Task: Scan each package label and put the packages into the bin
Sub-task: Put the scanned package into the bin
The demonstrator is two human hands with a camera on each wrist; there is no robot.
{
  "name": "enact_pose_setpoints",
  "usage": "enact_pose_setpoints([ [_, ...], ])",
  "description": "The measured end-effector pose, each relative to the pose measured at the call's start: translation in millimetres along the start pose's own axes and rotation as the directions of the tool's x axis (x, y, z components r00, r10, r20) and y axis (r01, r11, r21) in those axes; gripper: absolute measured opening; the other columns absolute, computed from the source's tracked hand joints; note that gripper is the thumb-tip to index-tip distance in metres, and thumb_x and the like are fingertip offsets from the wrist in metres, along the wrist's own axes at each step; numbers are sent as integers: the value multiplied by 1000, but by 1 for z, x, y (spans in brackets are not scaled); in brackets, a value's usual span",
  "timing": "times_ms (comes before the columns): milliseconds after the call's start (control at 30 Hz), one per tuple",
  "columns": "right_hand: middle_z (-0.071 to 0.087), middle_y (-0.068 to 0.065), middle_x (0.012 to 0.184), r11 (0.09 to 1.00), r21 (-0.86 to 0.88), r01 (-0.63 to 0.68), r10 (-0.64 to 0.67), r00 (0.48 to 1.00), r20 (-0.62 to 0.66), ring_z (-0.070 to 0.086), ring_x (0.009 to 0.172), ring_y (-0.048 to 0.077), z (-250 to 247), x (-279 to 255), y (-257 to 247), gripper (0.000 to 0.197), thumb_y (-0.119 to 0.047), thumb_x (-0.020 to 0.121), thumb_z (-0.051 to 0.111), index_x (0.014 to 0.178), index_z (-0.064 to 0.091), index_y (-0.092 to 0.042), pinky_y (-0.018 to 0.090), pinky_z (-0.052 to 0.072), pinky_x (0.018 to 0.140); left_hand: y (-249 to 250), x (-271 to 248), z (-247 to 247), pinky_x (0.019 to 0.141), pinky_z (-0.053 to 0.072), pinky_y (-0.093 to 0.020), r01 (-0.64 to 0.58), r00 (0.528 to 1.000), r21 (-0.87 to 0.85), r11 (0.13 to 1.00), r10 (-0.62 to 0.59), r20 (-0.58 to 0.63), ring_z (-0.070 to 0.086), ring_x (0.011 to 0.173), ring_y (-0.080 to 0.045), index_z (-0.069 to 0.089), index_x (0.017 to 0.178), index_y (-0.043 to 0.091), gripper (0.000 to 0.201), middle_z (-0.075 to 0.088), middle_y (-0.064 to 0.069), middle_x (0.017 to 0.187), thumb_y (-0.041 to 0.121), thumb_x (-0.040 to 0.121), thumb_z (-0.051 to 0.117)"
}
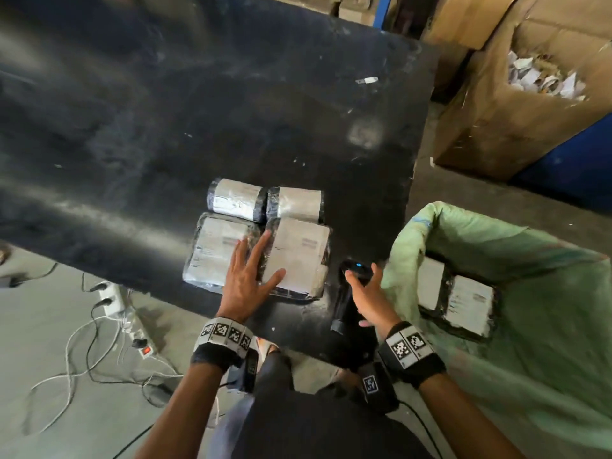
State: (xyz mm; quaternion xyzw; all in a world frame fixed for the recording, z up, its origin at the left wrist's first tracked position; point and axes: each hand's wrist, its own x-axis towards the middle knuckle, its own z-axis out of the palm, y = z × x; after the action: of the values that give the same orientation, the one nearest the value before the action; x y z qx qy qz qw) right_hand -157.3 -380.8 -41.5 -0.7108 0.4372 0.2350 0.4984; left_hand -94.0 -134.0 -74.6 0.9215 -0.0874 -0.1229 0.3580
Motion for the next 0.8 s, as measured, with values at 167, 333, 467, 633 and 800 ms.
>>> enact_pose_setpoints([
  [167,20,6,161,981,112,161,-135,969,-207,30,145,28,30,20,9,69,-42,99,45,156,10,-22,37,24,117,-21,10,1,124,19,-59,-17,998,-19,1000,18,66,2,158,-26,10,158,50,93,9,-2,171,81,80,49],
  [333,52,6,128,865,478,152,-87,984,-155,62,87,28,47,28,16,55,-33,101,44,149,18,-33,51,54,87,-31,11,8,126,17,-52,-42,997,5,999,41,62,4,158,-24,9,159,46,104,14,-7,170,90,73,48],
  [467,55,-5,113,838,526,147,-79,985,-151,62,79,26,50,27,14,54,-34,102,44,149,17,-36,51,58,77,-32,12,13,129,7,-47,-65,996,-44,997,67,58,1,158,-27,7,161,43,111,12,-14,169,90,70,52],
  [633,59,-1,101,834,537,126,-68,990,-126,61,75,28,50,27,16,56,-34,102,44,149,14,-35,52,56,76,-26,15,11,127,1,-40,-65,990,-135,989,80,113,-2,153,-16,10,160,38,111,13,6,164,70,74,71],
  [800,65,9,105,862,487,139,-107,990,-93,65,72,29,45,26,18,57,-40,101,42,150,11,-36,42,59,66,-20,13,12,127,14,-52,-32,992,-150,988,50,116,16,156,-27,16,160,37,105,26,0,167,72,74,65],
])
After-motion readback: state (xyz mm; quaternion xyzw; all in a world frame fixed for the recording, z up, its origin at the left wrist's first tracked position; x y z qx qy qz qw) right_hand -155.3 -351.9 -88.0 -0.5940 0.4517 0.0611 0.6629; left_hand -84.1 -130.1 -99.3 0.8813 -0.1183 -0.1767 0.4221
